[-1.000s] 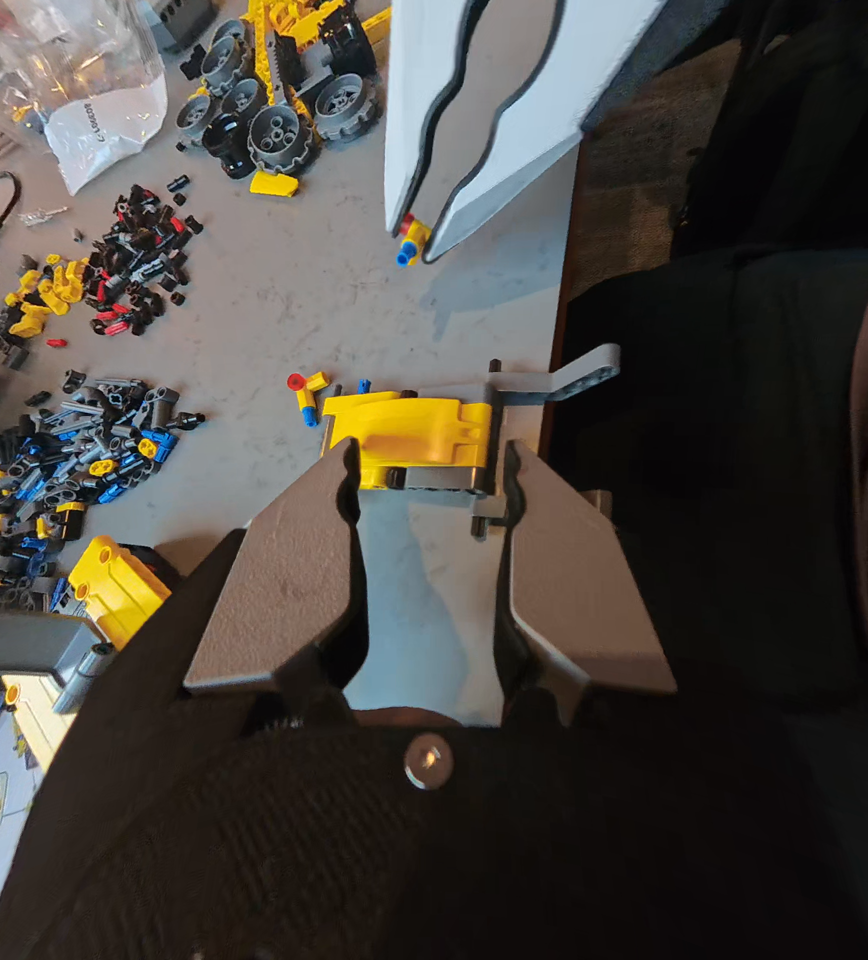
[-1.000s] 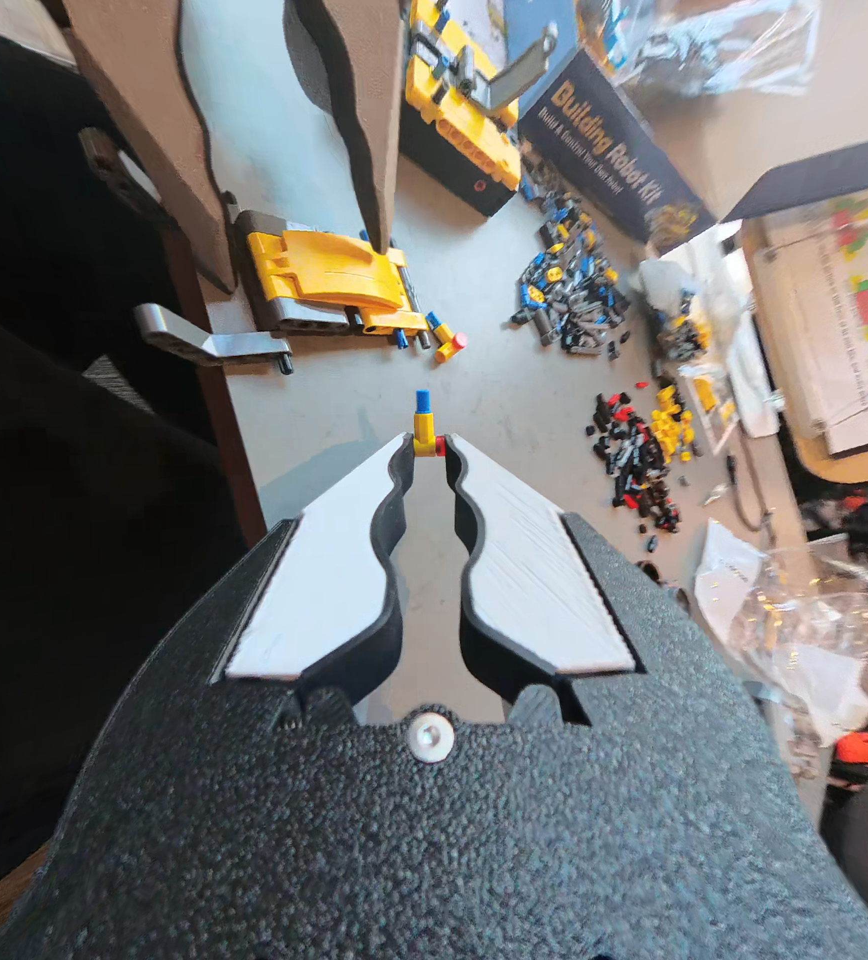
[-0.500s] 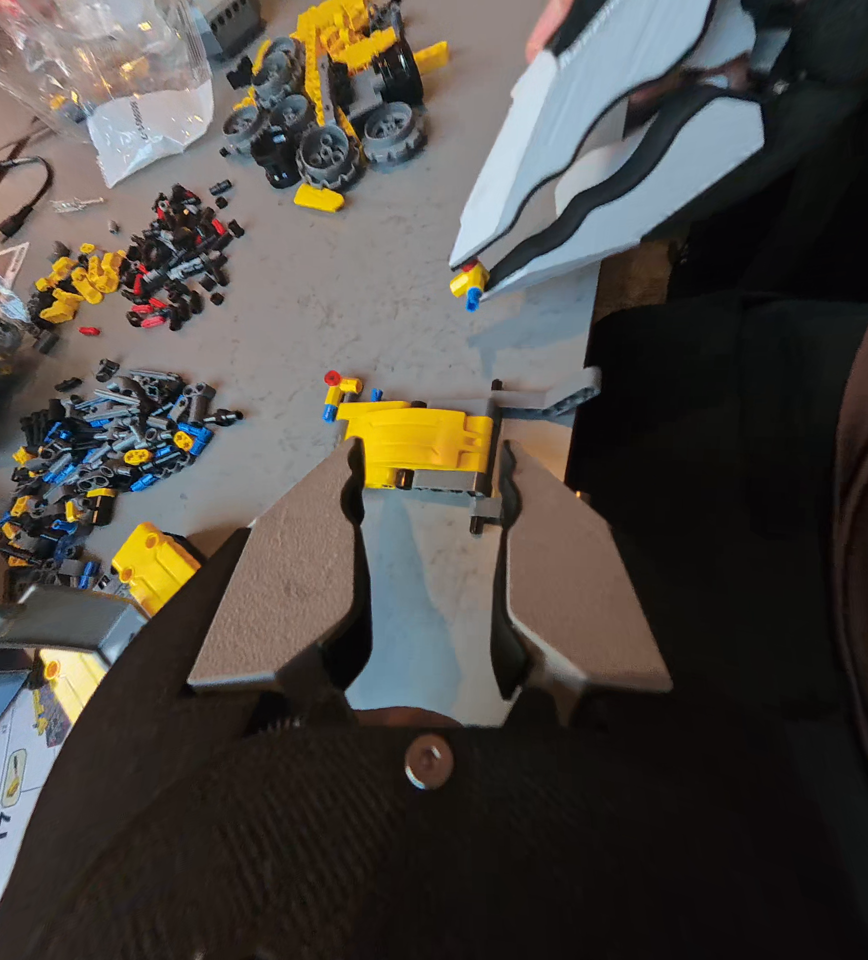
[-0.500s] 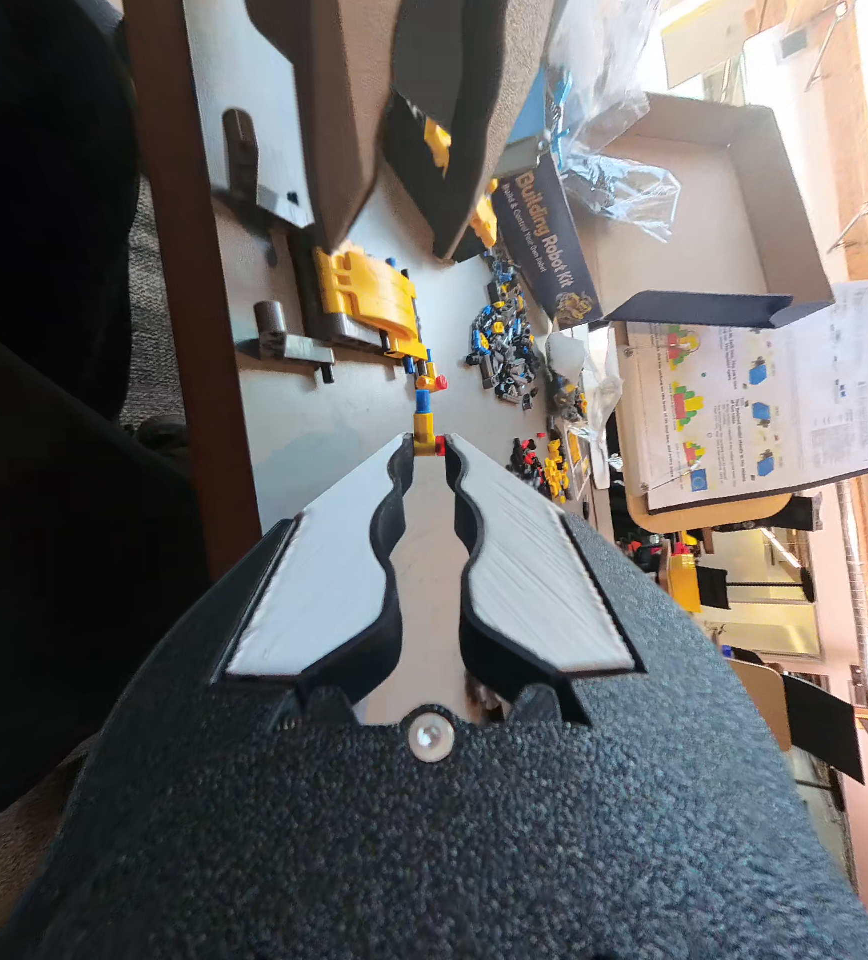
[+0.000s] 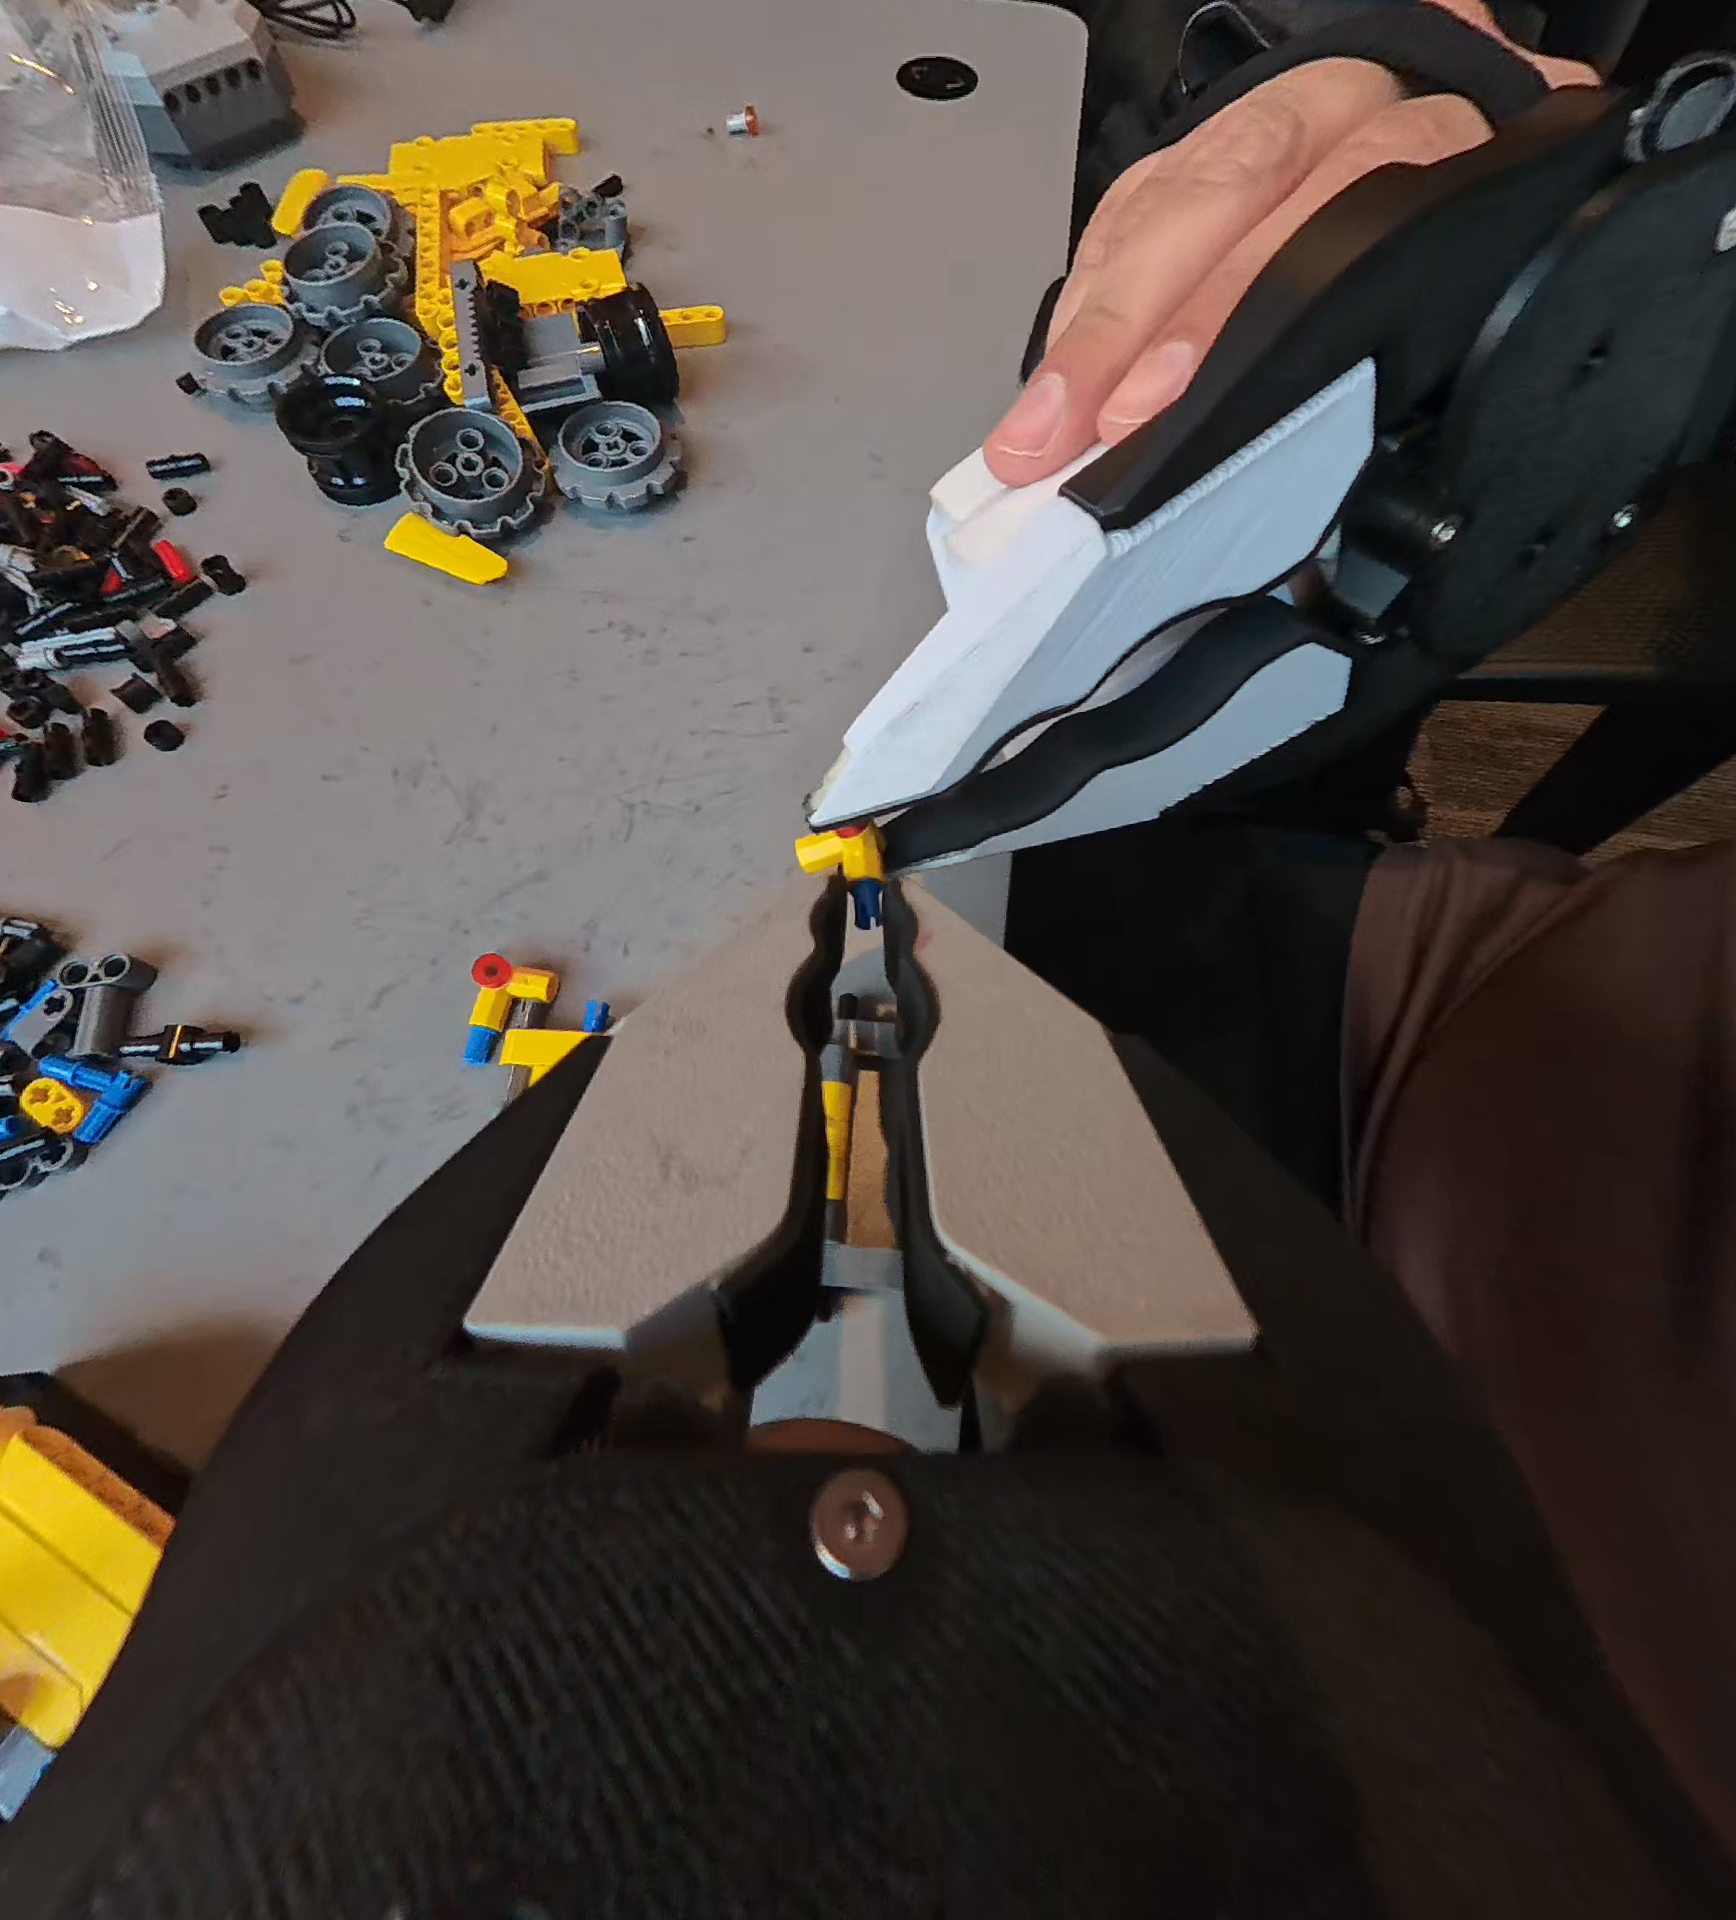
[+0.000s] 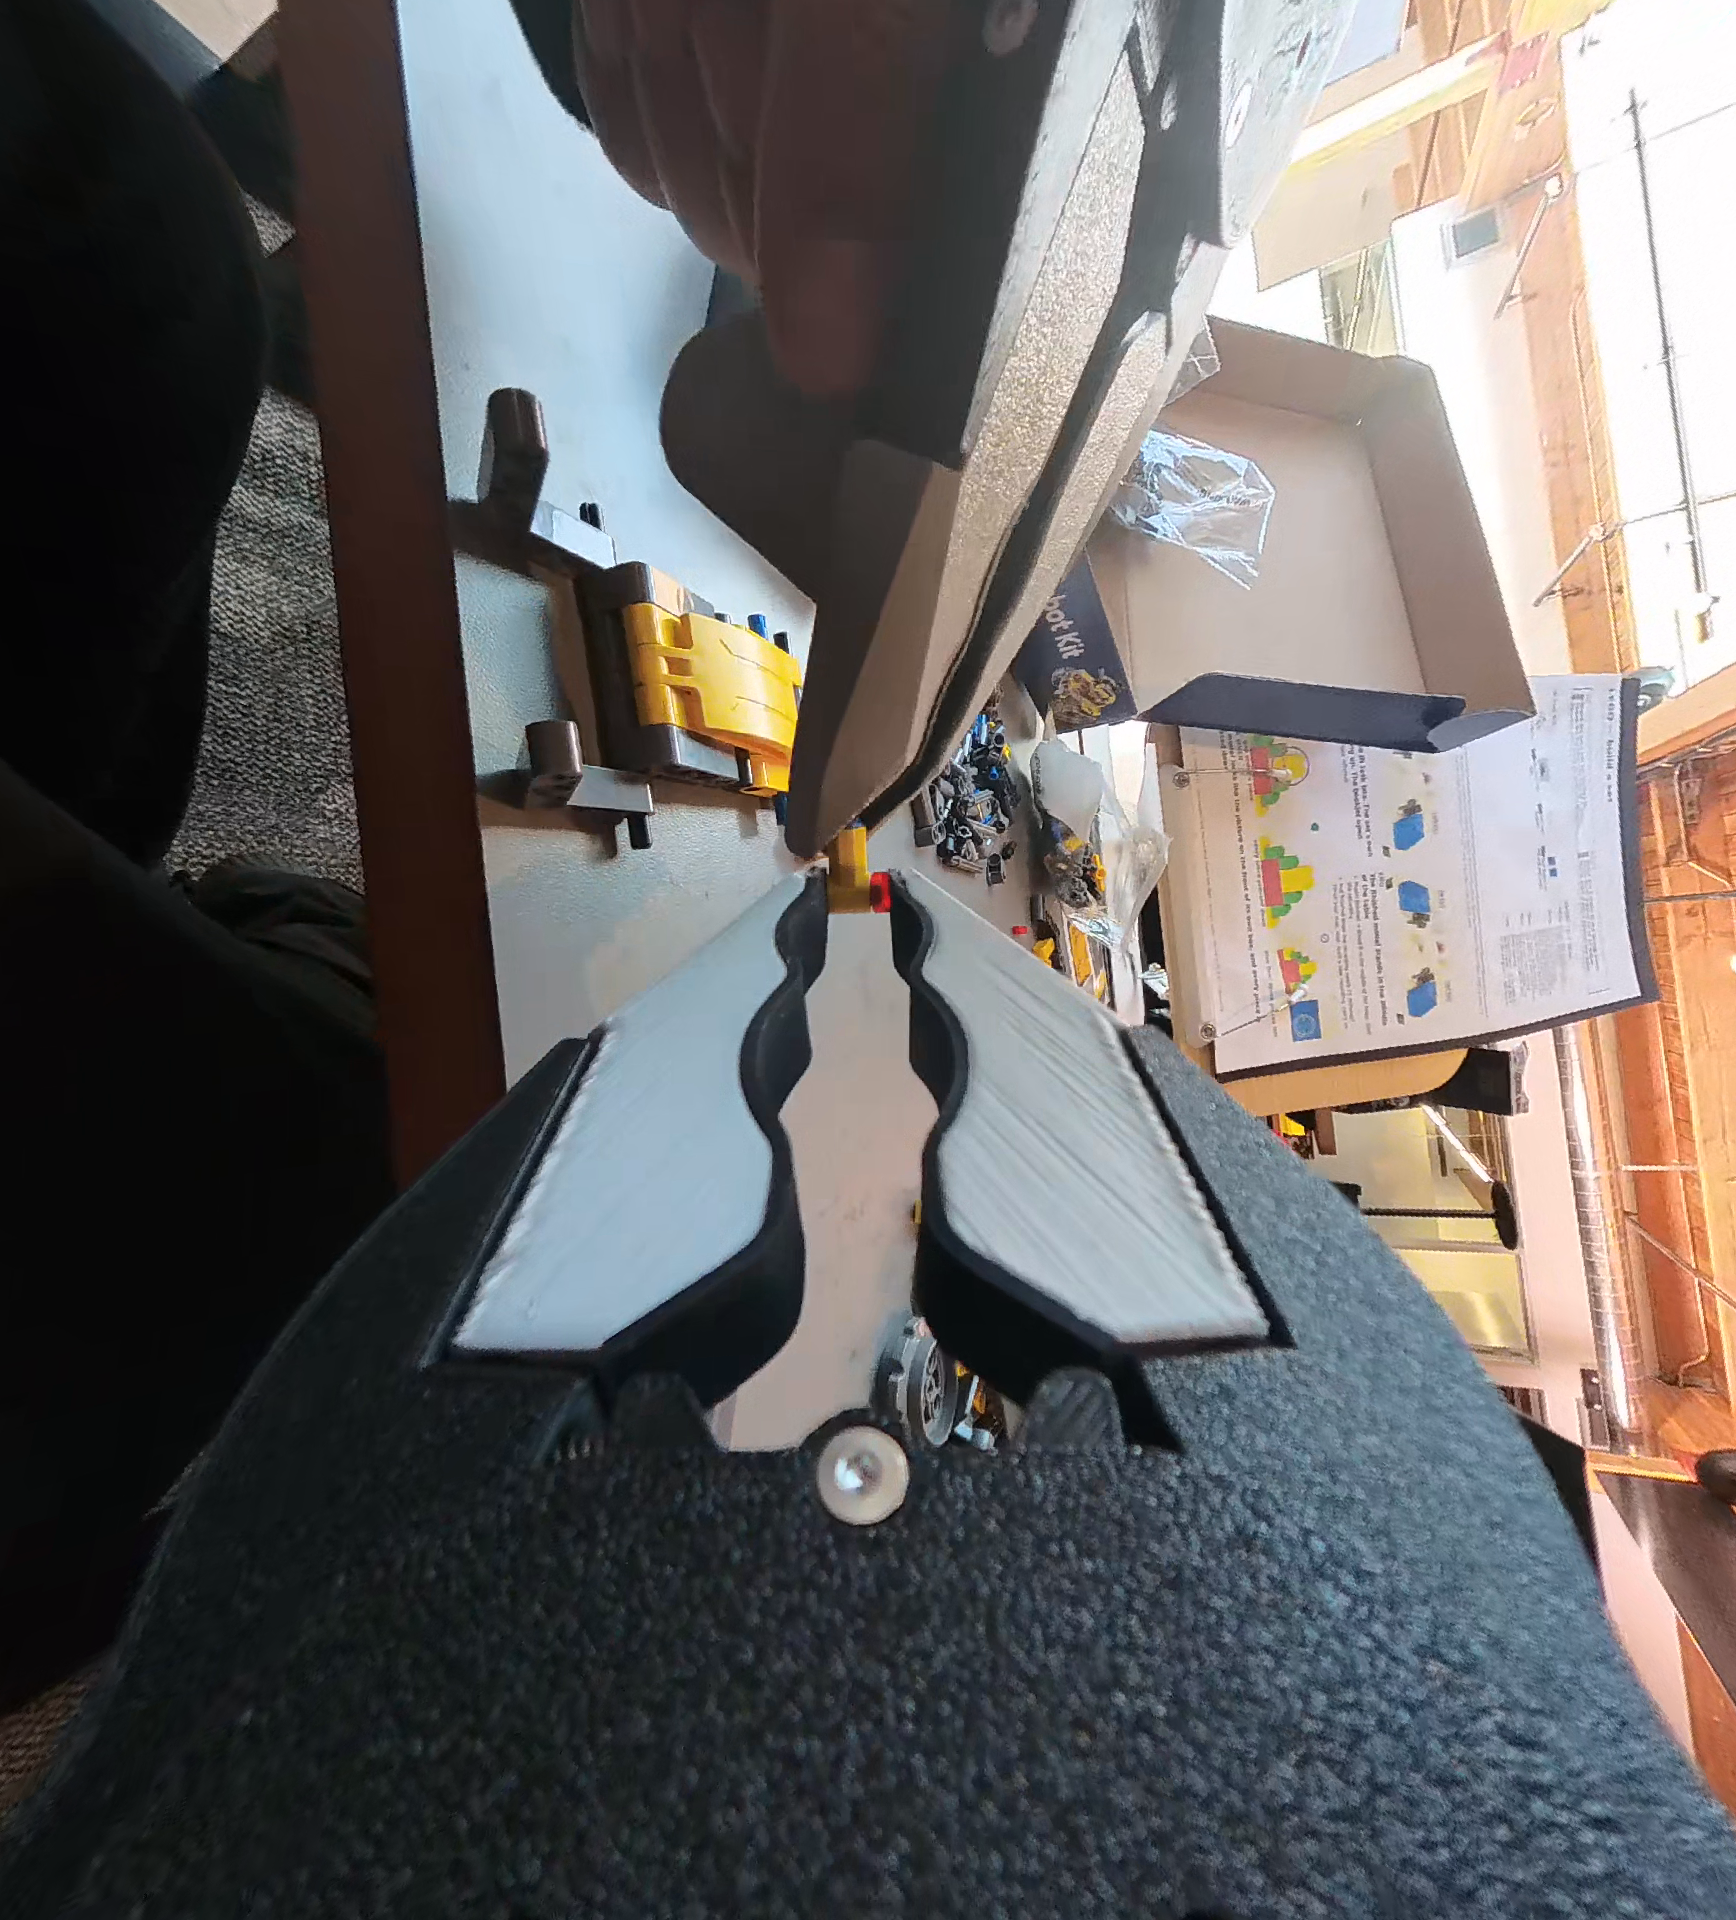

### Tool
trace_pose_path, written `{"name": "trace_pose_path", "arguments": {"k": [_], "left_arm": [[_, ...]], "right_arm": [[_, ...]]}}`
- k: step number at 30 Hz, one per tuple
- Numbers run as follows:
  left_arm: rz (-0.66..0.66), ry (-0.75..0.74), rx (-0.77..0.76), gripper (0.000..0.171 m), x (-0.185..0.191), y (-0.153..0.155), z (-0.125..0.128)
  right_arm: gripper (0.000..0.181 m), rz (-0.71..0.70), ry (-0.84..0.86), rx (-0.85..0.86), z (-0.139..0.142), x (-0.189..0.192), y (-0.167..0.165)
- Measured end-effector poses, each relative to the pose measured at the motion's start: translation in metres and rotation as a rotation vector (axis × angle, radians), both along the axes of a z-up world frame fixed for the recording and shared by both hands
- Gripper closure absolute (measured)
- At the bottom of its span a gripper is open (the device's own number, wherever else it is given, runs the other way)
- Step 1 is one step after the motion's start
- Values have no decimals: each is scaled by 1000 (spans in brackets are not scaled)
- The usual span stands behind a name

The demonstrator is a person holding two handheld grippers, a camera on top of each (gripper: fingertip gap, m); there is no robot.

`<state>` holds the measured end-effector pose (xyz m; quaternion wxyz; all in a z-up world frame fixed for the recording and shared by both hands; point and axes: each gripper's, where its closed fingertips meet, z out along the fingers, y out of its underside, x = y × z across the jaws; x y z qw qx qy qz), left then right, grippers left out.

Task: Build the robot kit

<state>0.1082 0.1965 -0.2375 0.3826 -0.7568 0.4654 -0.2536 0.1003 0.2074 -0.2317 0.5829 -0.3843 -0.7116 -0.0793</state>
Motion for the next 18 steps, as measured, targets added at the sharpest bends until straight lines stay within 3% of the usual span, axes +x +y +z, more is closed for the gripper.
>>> {"name": "trace_pose_path", "arguments": {"k": [4,10,12,18], "left_arm": [[-36,-11,47,169,0,-4,2],[-167,-16,293,169,-2,-16,10],[-201,-55,362,169,0,-21,17],[-248,-96,466,169,2,-30,27]], "right_arm": [[169,46,50,-116,2,0,-5],[159,296,250,-919,19,9,-33],[150,327,295,-1084,26,11,-32],[163,375,245,-1114,23,6,-39]]}}
